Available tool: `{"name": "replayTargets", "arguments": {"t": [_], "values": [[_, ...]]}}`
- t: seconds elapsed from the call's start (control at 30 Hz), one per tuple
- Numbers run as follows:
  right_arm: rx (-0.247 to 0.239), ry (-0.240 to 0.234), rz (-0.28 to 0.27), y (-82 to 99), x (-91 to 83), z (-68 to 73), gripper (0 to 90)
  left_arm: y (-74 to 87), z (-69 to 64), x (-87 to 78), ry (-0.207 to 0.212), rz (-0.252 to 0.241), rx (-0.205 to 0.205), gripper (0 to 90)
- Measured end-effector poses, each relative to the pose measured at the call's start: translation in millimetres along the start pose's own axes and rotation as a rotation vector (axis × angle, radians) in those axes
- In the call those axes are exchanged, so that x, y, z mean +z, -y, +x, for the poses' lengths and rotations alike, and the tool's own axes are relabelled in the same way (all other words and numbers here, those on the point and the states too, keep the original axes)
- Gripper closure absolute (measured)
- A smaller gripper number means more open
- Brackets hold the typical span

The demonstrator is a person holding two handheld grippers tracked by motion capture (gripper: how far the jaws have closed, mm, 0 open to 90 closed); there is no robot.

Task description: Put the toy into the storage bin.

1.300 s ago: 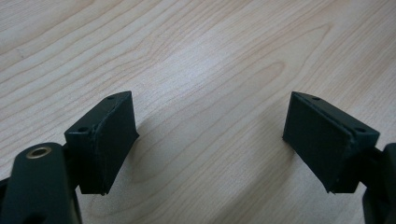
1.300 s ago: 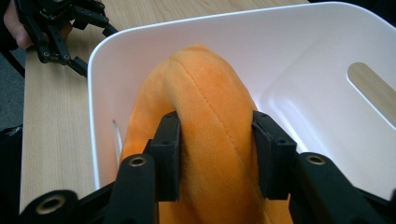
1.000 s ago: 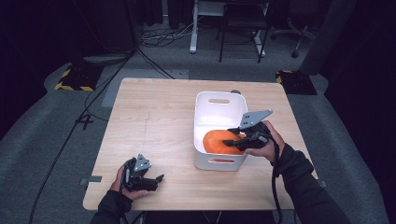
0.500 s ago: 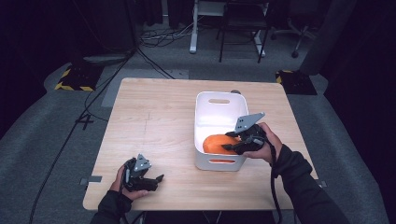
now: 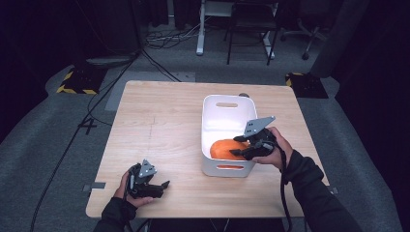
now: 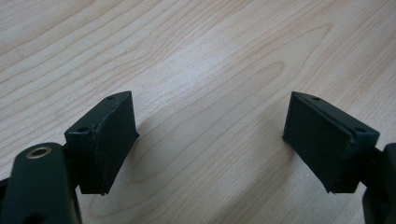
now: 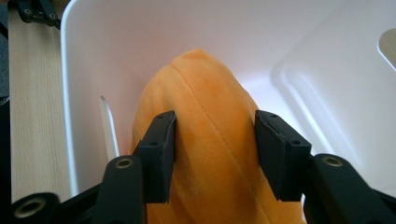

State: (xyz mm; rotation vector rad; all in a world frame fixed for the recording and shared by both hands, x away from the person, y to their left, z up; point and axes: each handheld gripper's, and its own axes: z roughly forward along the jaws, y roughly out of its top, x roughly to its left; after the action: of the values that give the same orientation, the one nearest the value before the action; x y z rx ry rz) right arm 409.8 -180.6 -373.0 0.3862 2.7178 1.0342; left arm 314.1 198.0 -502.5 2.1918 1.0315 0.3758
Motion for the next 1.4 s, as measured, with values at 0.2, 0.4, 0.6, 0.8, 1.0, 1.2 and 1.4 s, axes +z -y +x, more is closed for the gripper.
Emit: {"name": "replayTargets", "arguments": {"t": [0.2, 0.4, 0.6, 0.8, 1.0, 1.2, 1.4], "values": [[-0.001, 0.014, -0.02, -1.0, -0.3, 2.2, 50.7, 0.0, 0.0, 0.0, 0.0, 0.0, 0.0, 17.4], [0.014, 0.026, -0.062, -0.3, -5.3, 3.4, 54.1, 0.0, 0.0, 0.0, 0.0, 0.0, 0.0, 17.4], [0.012, 0.037, -0.088, 0.0, -9.8, 4.1, 57.8, 0.0, 0.0, 0.0, 0.0, 0.0, 0.0, 17.4], [0.013, 0.054, -0.104, 1.2, -14.7, 3.5, 56.8, 0.0, 0.0, 0.0, 0.0, 0.0, 0.0, 17.4], [0.019, 0.081, -0.13, 3.2, -20.9, 1.5, 50.4, 0.0, 0.0, 0.0, 0.0, 0.0, 0.0, 17.4], [0.024, 0.108, -0.159, 4.6, -27.2, 0.1, 37.1, 0.0, 0.0, 0.0, 0.0, 0.0, 0.0, 17.4], [0.044, 0.148, -0.171, 4.1, -32.4, -1.1, 29.2, 0.0, 0.0, 0.0, 0.0, 0.0, 0.0, 17.4]]}}
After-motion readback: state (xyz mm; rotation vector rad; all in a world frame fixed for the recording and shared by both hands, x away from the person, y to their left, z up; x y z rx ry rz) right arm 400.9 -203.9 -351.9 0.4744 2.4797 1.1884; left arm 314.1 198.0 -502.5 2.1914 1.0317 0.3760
